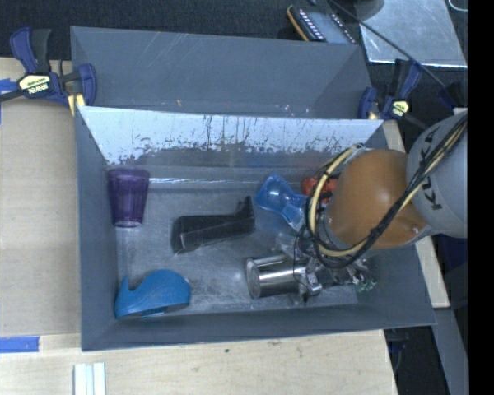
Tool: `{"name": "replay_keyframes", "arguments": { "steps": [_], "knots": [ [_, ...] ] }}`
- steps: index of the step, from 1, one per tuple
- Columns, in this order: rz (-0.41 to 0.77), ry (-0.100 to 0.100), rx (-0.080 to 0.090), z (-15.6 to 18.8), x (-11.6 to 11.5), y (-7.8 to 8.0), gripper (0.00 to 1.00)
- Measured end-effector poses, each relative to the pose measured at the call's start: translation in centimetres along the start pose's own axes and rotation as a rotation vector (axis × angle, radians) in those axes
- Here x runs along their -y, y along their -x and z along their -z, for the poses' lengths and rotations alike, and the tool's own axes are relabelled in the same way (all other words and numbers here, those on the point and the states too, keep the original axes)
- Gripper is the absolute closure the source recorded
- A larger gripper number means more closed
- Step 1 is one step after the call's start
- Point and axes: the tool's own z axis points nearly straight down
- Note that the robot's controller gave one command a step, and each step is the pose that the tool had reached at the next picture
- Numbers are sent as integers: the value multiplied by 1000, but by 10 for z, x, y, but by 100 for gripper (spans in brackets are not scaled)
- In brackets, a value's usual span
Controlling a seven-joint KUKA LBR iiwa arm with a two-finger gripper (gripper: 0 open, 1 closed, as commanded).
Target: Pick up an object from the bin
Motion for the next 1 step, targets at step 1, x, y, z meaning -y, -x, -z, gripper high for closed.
{"name": "replay_keyframes", "arguments": {
  "steps": [1],
  "knots": [
    [0, 0, 0, 0, 0, 0, 100]
  ]
}}
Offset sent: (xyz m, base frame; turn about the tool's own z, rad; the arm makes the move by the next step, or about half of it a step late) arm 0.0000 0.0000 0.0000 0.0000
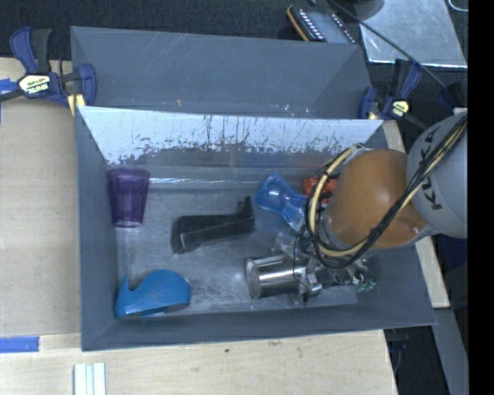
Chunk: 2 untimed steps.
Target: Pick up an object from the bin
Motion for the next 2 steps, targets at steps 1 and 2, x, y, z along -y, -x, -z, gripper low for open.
{"name": "replay_keyframes", "arguments": {
  "steps": [1, 2],
  "knots": [
    [0, 0, 0, 0, 0, 0, 100],
    [0, 0, 0, 0, 0, 0, 100]
  ]
}}
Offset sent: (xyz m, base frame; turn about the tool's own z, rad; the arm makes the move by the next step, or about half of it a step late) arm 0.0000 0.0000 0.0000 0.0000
